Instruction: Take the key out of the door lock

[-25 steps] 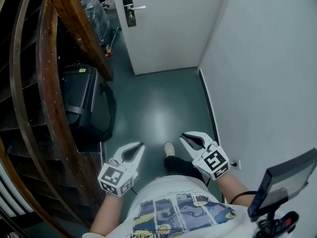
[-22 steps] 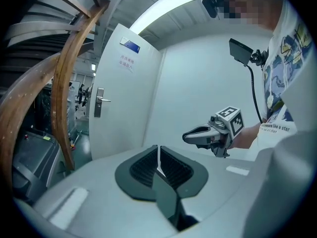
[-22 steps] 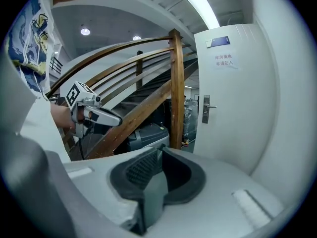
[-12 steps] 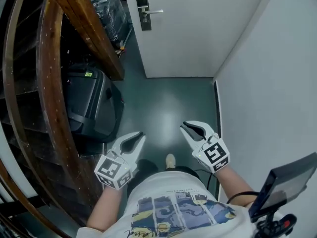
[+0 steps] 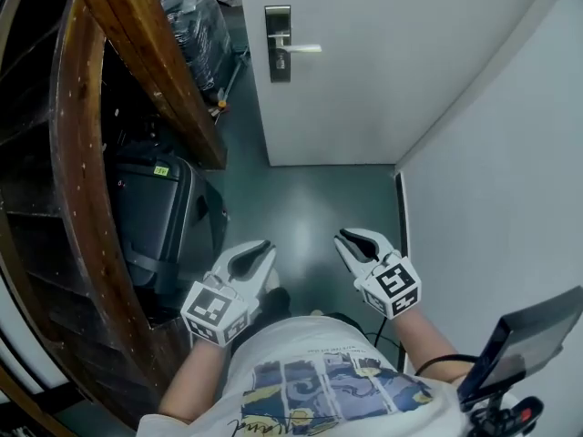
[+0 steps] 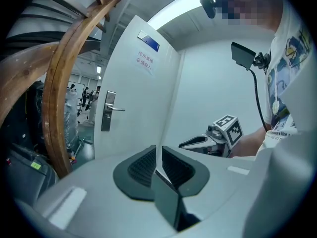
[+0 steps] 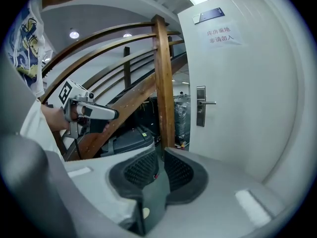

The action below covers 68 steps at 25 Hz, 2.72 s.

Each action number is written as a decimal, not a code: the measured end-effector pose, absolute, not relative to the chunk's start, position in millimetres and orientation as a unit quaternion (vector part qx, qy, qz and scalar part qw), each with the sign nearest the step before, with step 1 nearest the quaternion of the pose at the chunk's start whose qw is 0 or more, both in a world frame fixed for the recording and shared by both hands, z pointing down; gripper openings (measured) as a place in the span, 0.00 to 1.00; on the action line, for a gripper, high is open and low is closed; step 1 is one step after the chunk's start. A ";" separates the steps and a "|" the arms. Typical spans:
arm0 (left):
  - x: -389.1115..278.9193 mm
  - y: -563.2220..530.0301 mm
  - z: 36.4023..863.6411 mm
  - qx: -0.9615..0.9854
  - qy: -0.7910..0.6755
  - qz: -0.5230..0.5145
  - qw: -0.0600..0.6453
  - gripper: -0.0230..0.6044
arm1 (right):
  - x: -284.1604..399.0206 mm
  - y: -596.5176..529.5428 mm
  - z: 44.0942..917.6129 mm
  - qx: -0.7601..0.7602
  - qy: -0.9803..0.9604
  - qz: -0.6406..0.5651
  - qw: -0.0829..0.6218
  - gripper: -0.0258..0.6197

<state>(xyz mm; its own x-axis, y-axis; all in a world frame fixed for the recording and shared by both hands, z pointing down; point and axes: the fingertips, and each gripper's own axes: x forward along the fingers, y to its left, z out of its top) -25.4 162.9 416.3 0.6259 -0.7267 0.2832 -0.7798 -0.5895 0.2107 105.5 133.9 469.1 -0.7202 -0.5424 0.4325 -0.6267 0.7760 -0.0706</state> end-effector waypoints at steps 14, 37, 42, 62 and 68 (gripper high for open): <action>-112.2 -5.2 413.5 0.898 -0.403 0.091 0.148 0.17 | 27.5 -53.0 476.6 0.372 -0.894 0.207 0.141 0.12; -170.7 -397.3 340.4 0.924 -0.361 0.063 0.114 0.58 | -11.9 -278.1 502.5 0.302 -0.900 0.296 0.105 0.18; -155.9 -422.6 334.4 0.941 -0.311 0.040 0.125 0.65 | -17.4 -284.2 512.0 0.294 -0.898 0.308 0.113 0.18; -119.3 -436.4 311.3 0.966 -0.215 -0.022 0.141 0.53 | -36.5 -328.6 523.4 0.291 -0.879 0.370 0.071 0.18; -119.8 -434.9 311.6 0.964 -0.223 -0.022 0.142 0.49 | -45.9 -342.8 525.5 0.290 -0.864 0.409 0.041 0.18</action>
